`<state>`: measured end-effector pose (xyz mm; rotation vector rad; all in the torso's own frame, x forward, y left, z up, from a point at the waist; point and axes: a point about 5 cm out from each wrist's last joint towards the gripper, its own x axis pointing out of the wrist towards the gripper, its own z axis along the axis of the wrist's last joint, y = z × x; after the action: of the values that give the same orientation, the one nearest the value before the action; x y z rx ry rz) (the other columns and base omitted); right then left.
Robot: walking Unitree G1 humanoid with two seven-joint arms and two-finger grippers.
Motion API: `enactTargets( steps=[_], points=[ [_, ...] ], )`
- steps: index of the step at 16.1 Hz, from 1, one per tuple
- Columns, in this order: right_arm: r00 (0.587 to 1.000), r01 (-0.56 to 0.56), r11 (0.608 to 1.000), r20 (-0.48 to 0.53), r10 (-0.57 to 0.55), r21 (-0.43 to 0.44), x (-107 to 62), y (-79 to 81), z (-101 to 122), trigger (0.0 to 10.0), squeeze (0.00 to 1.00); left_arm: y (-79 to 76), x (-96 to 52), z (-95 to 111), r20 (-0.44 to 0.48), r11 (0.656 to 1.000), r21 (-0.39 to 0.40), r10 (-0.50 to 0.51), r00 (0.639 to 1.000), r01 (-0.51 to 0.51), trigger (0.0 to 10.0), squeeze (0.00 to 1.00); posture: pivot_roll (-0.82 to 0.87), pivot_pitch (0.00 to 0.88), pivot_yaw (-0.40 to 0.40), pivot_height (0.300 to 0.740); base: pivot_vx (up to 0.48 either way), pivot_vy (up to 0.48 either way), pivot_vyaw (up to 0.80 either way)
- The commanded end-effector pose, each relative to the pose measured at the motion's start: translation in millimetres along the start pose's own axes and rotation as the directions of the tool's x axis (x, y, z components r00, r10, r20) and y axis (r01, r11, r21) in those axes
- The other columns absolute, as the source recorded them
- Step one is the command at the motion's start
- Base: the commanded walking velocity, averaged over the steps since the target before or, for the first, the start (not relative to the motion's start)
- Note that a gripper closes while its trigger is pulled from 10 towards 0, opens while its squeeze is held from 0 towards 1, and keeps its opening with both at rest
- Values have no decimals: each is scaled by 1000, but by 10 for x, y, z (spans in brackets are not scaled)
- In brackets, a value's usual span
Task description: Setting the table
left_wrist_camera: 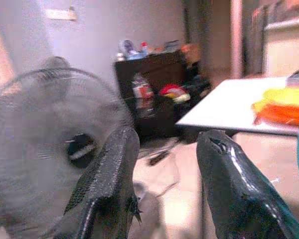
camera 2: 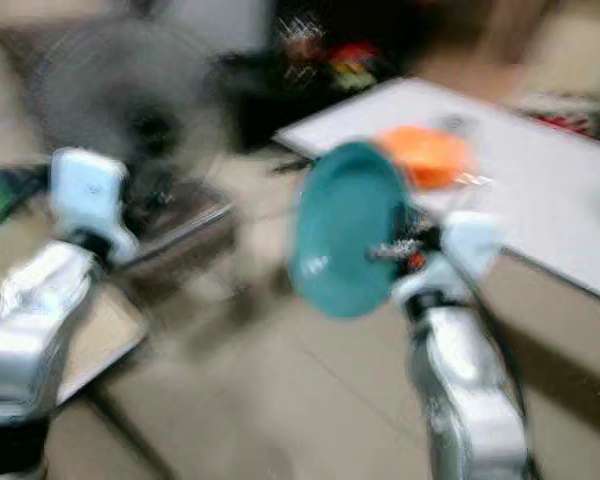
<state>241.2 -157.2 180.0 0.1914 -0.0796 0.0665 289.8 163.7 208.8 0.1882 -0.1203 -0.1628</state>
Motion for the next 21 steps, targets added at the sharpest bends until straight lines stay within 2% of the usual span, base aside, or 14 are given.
enactTargets(
  steps=[1, 3, 5, 6, 7, 10, 11, 12, 13, 14, 16, 17, 19, 21],
  points=[
    [999, -1, 1000, 47, 2, -6, 6, -9, 113, 10000, 0, -52, 4, -42, -30, 999, -26, -19, 999, 19, 10000, 0, 70, 0, -69, 740, 0, 480, -800],
    [999, -1, 1000, 45, 1, -5, 6, -7, 109, 10000, 0, -58, 12, -7, -1, 998, 48, -29, 1000, 29, 10000, 0, 69, 0, -68, 740, 0, 0, -800],
    [999, 2, 1000, 44, -1, -5, 6, -5, 107, 10000, 0, -86, 5, -49, -31, 999, 14, -42, 999, 42, 10000, 0, 69, 0, -68, 740, 0, -480, -800],
    [999, 5, 1000, 44, -5, -4, 0, -4, 104, 10000, 0, -77, 5, -45, -28, 999, -31, -35, 999, 34, 10000, 0, 69, 0, -68, 740, 0, 480, -800],
    [999, 8, 1000, 43, -7, -3, -3, -4, 102, 10000, 0, -72, 9, -47, -34, 999, -33, -38, 999, 37, 10000, 0, 65, 0, -62, 740, 0, 480, -800],
    [999, 11, 1000, 42, -10, -1, -4, 2, 99, 10000, 0, -85, 16, -7, 0, 996, 81, -45, 999, 45, 10000, 0, 64, 0, -59, 740, 0, 0, -800],
    [999, 11, 1000, 43, -11, 0, -5, 5, 98, 10000, 0, -93, 16, -19, -8, 997, 63, -46, 999, 47, 10000, 0, 64, 0, -57, 740, 0, -480, -800],
    [999, 12, 1000, 42, -12, 2, -5, 9, 94, 10000, 0, -95, 19, -52, -40, 999, -14, -41, 998, 40, 10000, 0, 65, 0, -55, 740, 0, 0, -800],
    [999, 13, 1000, 41, -13, 4, -8, 6, 91, 10000, 0, -79, 25, -56, -48, 998, -46, -39, 998, 37, 10000, 0, 65, 0, -55, 740, 0, 480, -800],
    [999, 14, 1000, 40, -14, 6, -7, 6, 88, 10000, 0, -72, 32, -46, -41, 999, -30, -42, 998, 41, 10000, 0, 66, 0, -55, 740, 0, 480, -800],
    [999, 14, 1000, 39, -14, 7, -4, 10, 87, 10000, 0, -76, 34, -7, -10, 997, 59, -40, 999, 41, 10000, 0, 67, 0, -54, 740, 0, 0, -800],
    [999, 14, 1000, 39, -14, 7, -6, 10, 85, 10000, 0, -90, 35, -9, -8, 997, 67, -46, 999, 47, 10000, 0, 67, 0, -54, 740, 0, -480, -800],
    [999, 16, 1000, 35, -16, 5, -9, 3, 78, 10000, 0, -107, 19, -35, -22, 998, 24, -49, 999, 50, 10000, 0, 66, 0, -55, 740, 0, -240, -744],
    [999, 18, 1000, 28, -18, 4, -5, -8, 68, 10000, 0, -94, 5, -77, -38, 997, 48, -54, 998, 56, 10000, 0, 66, 0, -56, 740, 0, 0, 0]
  ],
)
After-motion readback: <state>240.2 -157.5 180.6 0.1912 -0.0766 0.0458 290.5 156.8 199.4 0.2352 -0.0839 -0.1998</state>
